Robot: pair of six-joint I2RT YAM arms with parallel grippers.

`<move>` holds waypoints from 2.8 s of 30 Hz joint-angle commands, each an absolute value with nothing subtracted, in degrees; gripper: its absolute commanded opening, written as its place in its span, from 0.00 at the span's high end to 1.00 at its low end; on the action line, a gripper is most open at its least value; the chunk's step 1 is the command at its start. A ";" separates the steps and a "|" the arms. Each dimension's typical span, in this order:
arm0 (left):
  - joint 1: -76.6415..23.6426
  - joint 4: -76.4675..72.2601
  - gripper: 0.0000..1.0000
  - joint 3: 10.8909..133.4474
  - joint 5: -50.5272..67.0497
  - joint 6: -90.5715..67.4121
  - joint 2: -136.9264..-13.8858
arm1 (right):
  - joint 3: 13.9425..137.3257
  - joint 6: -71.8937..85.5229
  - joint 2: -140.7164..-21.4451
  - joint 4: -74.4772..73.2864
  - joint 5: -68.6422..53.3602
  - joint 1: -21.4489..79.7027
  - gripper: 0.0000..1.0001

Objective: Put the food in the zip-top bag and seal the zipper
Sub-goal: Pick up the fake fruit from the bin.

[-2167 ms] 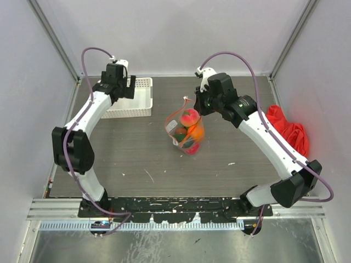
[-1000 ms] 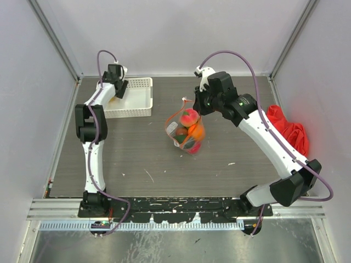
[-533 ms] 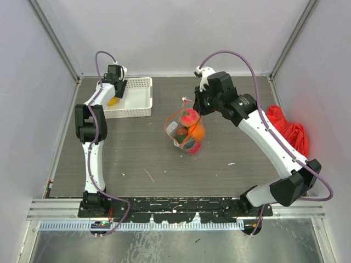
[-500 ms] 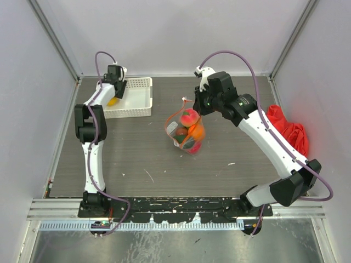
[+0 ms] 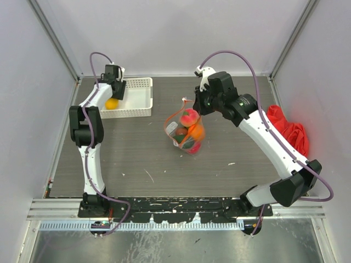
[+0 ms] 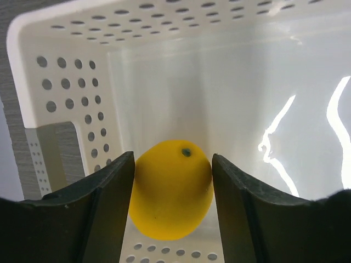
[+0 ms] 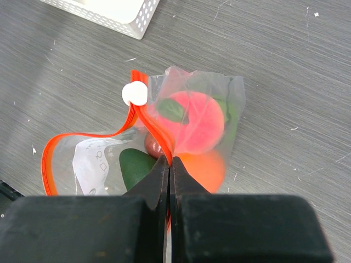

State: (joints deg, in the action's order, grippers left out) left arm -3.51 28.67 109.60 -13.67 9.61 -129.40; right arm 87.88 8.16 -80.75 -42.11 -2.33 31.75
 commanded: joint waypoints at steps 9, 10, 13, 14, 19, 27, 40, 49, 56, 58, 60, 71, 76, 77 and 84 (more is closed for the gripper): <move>-2.57 38.06 0.22 114.14 -11.89 5.98 -130.14 | 88.99 8.97 -76.64 -38.42 -2.99 31.64 1.00; -2.42 38.32 0.20 114.13 -11.79 5.94 -130.02 | 88.95 8.98 -76.56 -38.34 -2.99 31.60 1.00; -1.91 39.16 0.16 114.12 -10.89 5.74 -129.91 | 88.77 9.07 -76.47 -38.03 -3.08 31.64 1.00; -1.79 39.38 0.16 114.09 -10.49 5.69 -129.89 | 88.79 9.07 -76.51 -37.95 -3.12 31.64 0.99; -1.24 42.00 0.16 115.00 -8.81 4.66 -131.10 | 88.70 9.05 -76.47 -37.79 -3.16 31.63 0.99; -0.89 45.46 0.23 116.23 -5.72 2.38 -132.21 | 88.53 9.07 -76.64 -37.53 -2.96 31.64 1.00; -0.88 43.82 0.57 112.92 -3.29 -0.81 -125.87 | 87.06 9.85 -75.68 -37.00 -2.38 31.64 1.00; -1.04 41.44 0.61 108.63 2.04 -9.09 -117.26 | 86.95 10.06 -76.18 -36.50 -2.11 31.64 1.00; -1.33 35.71 0.62 100.73 8.50 -17.62 -106.25 | 86.56 10.04 -76.64 -36.18 -1.82 31.64 1.00; -1.47 33.30 0.62 97.90 11.23 -19.99 -102.76 | 86.32 10.06 -76.73 -36.05 -1.68 31.65 1.00; -1.86 30.90 0.62 94.50 13.09 -22.06 -99.44 | 86.23 10.03 -76.81 -35.88 -1.67 31.64 1.00; -5.65 20.47 0.63 81.04 21.75 -32.48 -83.14 | 85.25 10.33 -76.80 -35.42 -2.20 31.68 1.00; -9.62 19.16 0.63 79.01 23.56 -34.47 -78.45 | 84.51 10.64 -76.58 -35.29 -2.20 31.64 1.00; -10.84 18.97 0.63 78.66 23.70 -34.61 -77.67 | 84.41 10.71 -76.51 -35.17 -2.24 31.64 1.00; -19.59 12.07 0.63 73.31 21.49 -35.33 -69.19 | 84.04 11.07 -76.55 -34.90 -2.63 31.64 1.00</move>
State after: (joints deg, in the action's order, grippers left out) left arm -16.01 20.08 75.18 21.23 -34.13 -74.94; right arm 83.66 10.28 -78.24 -38.63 -2.07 31.75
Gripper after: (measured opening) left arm 0.652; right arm 0.043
